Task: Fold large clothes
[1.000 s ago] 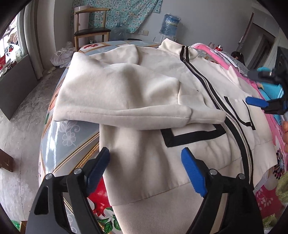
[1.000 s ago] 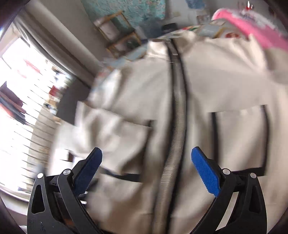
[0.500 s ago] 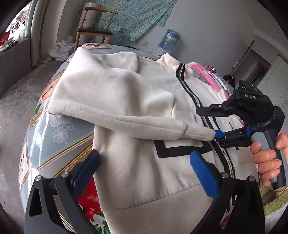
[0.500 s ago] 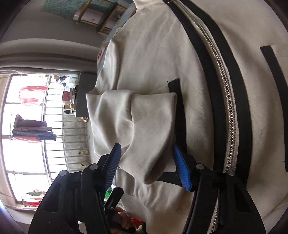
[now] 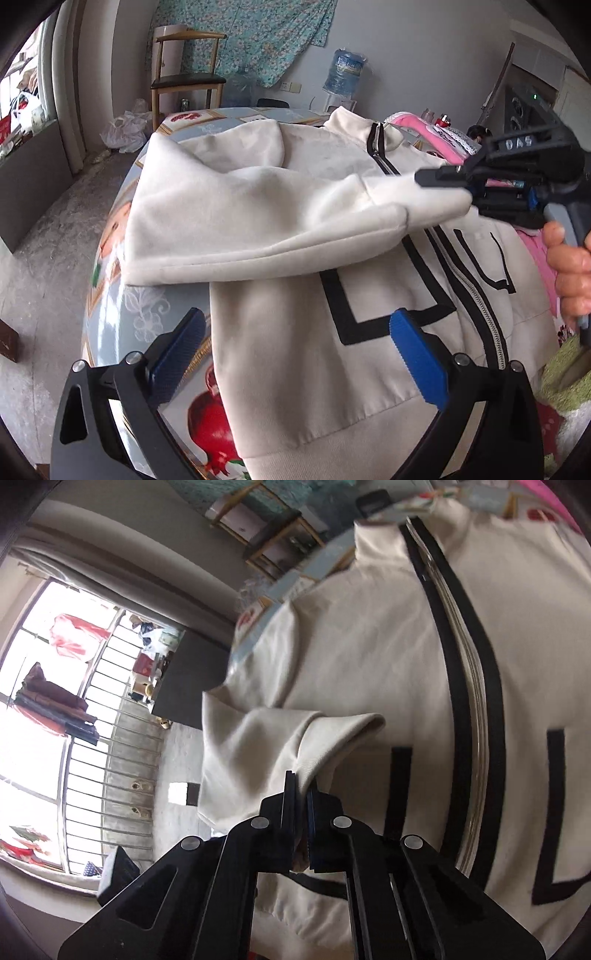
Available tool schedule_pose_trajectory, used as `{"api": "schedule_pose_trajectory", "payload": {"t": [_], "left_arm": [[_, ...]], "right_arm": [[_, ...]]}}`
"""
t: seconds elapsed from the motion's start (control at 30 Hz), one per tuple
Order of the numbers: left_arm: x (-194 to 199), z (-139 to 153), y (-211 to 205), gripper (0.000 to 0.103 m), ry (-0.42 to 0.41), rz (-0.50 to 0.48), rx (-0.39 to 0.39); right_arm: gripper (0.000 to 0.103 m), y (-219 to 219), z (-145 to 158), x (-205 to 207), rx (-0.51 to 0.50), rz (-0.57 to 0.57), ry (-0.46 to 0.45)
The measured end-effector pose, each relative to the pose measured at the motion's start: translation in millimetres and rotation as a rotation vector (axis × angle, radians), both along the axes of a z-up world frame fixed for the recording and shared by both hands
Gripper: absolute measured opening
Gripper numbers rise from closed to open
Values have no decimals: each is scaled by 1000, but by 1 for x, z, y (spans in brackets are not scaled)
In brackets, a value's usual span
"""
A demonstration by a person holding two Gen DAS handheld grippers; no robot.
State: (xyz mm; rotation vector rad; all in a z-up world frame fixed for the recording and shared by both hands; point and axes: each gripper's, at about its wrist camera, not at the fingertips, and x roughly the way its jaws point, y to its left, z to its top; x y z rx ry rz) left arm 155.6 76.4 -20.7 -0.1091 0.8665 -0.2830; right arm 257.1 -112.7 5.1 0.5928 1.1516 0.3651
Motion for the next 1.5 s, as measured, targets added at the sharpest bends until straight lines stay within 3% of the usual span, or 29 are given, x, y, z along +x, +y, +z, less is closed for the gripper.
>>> {"api": "schedule_pose_trajectory", "payload": {"t": [0.2, 0.3, 0.43, 0.63, 0.8, 0.97, 1.1, 1.27, 1.37, 1.5], "left_arm": [[29, 5, 11, 98, 5, 63, 59], [42, 3, 15, 98, 19, 85, 83], [61, 2, 18, 98, 21, 101, 131], [95, -8, 13, 98, 56, 119, 215], [114, -14, 18, 98, 72, 156, 284], [110, -20, 33, 98, 104, 196, 218], [109, -22, 36, 98, 108, 193, 214], [102, -29, 43, 98, 137, 221, 221], [97, -30, 54, 98, 149, 246, 172], [88, -15, 63, 98, 85, 245, 102]], "right_arm": [[5, -50, 68, 32, -69, -101, -214], [5, -91, 77, 39, -121, -188, -254], [5, -149, 49, 38, -160, -288, -206], [5, -193, -14, 35, -202, -325, -95], [5, -215, -20, 33, -178, -340, -112], [5, -229, -39, 25, -188, -354, -38], [5, -230, -42, 17, -223, -351, -14], [5, -218, -28, 20, -372, -332, -22], [12, -213, -29, 20, -445, -313, 2], [16, -206, -9, 12, -613, -325, -44]]}}
